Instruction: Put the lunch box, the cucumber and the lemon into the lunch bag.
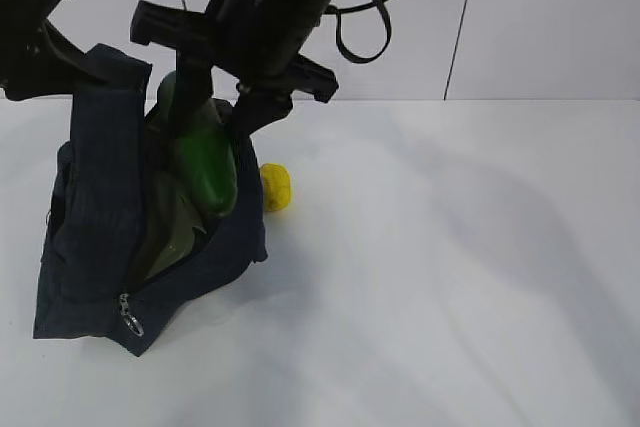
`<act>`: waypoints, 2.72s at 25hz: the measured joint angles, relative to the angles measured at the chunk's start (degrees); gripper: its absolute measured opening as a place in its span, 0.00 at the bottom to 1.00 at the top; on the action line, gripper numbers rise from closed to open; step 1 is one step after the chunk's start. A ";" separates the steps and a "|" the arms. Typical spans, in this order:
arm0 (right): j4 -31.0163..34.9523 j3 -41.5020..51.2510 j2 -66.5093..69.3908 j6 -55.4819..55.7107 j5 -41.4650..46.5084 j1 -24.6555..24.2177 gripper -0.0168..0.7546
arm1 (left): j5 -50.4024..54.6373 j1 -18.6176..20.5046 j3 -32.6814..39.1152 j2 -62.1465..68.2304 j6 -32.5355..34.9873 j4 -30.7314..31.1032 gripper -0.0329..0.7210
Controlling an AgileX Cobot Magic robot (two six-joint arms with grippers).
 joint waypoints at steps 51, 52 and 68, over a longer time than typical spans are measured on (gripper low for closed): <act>4.05 -14.75 7.90 -12.58 -0.65 -3.04 0.66 | -0.96 0.03 0.00 0.00 0.13 0.00 0.08; 0.78 -16.70 7.60 -12.24 -0.57 -3.30 0.66 | -0.96 0.03 0.00 0.10 0.13 0.00 0.08; -14.55 -19.37 7.46 -10.01 0.53 -8.42 0.66 | -0.80 2.48 0.00 0.10 0.13 4.68 0.08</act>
